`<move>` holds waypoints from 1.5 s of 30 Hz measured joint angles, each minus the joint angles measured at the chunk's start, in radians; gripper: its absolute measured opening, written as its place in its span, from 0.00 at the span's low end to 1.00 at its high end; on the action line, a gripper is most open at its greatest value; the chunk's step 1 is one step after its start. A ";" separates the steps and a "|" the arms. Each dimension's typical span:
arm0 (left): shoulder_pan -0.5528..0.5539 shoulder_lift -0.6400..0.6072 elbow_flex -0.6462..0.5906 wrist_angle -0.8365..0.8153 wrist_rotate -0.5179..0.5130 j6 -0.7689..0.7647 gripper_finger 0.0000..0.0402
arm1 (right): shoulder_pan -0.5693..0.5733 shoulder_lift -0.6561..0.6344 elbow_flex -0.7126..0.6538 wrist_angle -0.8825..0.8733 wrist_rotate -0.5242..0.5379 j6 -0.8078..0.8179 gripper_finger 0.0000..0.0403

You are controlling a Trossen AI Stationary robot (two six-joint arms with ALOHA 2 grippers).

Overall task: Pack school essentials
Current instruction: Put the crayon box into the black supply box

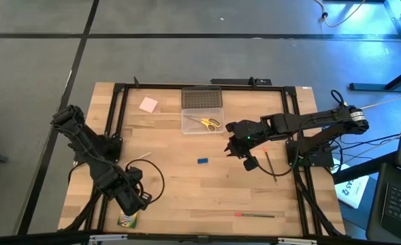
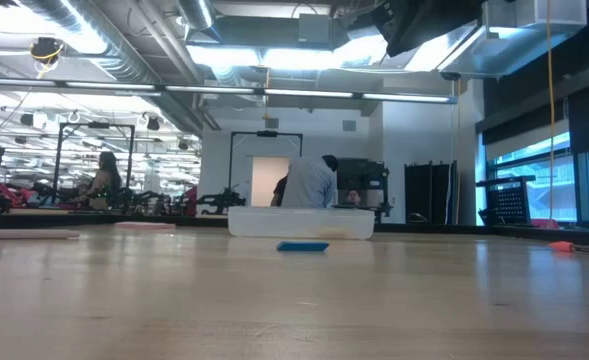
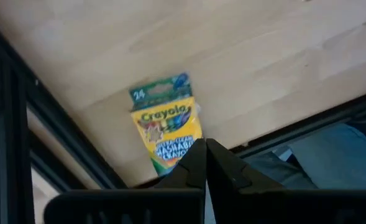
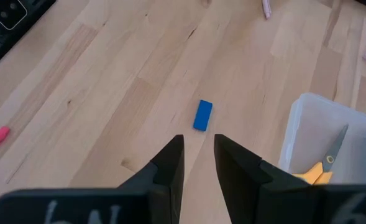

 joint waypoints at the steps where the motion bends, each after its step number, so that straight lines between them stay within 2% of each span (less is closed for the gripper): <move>1: -0.005 0.000 0.000 0.000 -0.001 -0.021 0.00 | 0.000 0.000 0.000 0.000 0.000 0.006 0.23; 15: -0.081 0.000 0.000 -0.003 -0.091 -0.213 0.00 | 0.000 0.000 0.000 0.036 0.010 0.026 0.23; 29: -0.130 0.000 0.000 -0.002 -0.093 -0.318 0.01 | 0.000 0.000 0.000 0.034 0.010 0.025 0.23; 34: -0.132 0.010 0.000 0.001 -0.086 -0.315 0.13 | 0.000 0.000 0.000 0.034 0.009 0.025 0.23; 45: -0.137 0.087 0.000 0.043 -0.024 -0.317 0.57 | 0.000 0.000 0.000 0.033 0.008 0.025 0.23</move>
